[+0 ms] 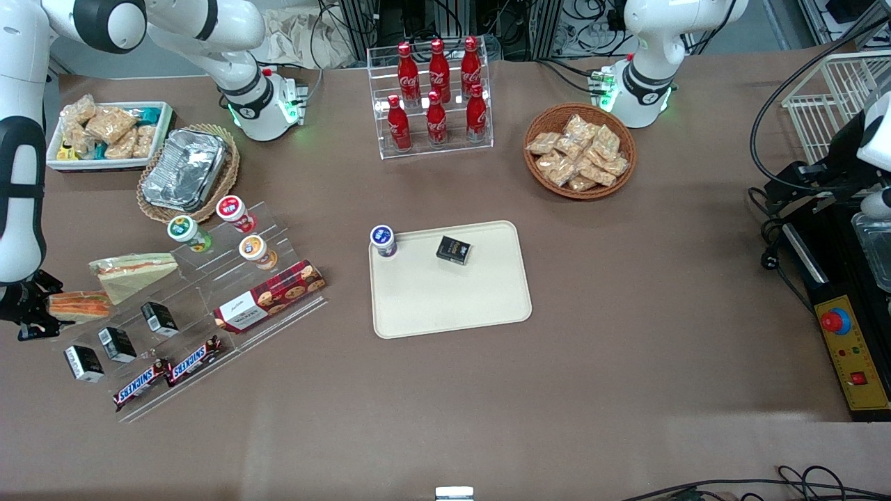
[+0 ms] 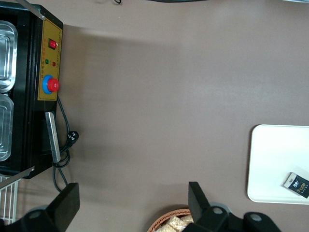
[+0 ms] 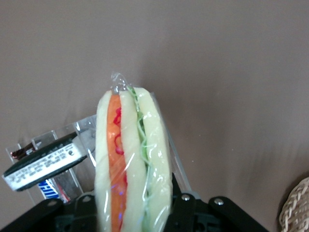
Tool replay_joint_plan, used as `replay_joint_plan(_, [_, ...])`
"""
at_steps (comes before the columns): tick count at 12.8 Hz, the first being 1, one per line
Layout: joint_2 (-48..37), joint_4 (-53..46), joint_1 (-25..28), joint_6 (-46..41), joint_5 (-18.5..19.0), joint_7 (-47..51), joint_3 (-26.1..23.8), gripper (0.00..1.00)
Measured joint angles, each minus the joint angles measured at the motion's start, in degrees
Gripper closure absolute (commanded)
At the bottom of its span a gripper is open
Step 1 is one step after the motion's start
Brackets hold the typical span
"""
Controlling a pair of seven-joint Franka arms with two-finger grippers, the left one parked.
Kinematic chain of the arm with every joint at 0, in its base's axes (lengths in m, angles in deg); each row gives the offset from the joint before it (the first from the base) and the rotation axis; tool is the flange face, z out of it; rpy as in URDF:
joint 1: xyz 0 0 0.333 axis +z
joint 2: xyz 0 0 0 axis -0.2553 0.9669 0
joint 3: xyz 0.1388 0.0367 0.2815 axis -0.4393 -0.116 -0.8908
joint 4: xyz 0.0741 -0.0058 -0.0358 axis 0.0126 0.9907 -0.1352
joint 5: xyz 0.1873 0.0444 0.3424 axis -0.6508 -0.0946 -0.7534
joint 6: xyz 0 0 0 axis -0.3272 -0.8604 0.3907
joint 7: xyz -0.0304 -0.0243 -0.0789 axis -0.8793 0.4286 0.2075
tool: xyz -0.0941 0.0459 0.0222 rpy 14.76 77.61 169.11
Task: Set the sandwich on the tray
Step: 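Lift the sandwich out of the rack with the right gripper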
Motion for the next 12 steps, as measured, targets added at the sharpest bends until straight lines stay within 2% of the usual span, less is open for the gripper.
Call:
replay_joint_plan(3, [-0.6,-1.6,-0.1,0.1,0.0,-6.0,0.1,0.86])
replay_joint_plan(9, [-5.3,-5.4,0.0,-0.2,-0.1,-24.5,0.2,0.86])
replay_joint_plan(11, [-7.0,-5.9,0.4,-1.8,-0.1,-28.6,-0.6,0.99])
replay_joint_plan(12, [-8.0,-6.1,0.7,-3.7,-0.1,-30.2,-1.6,1.0])
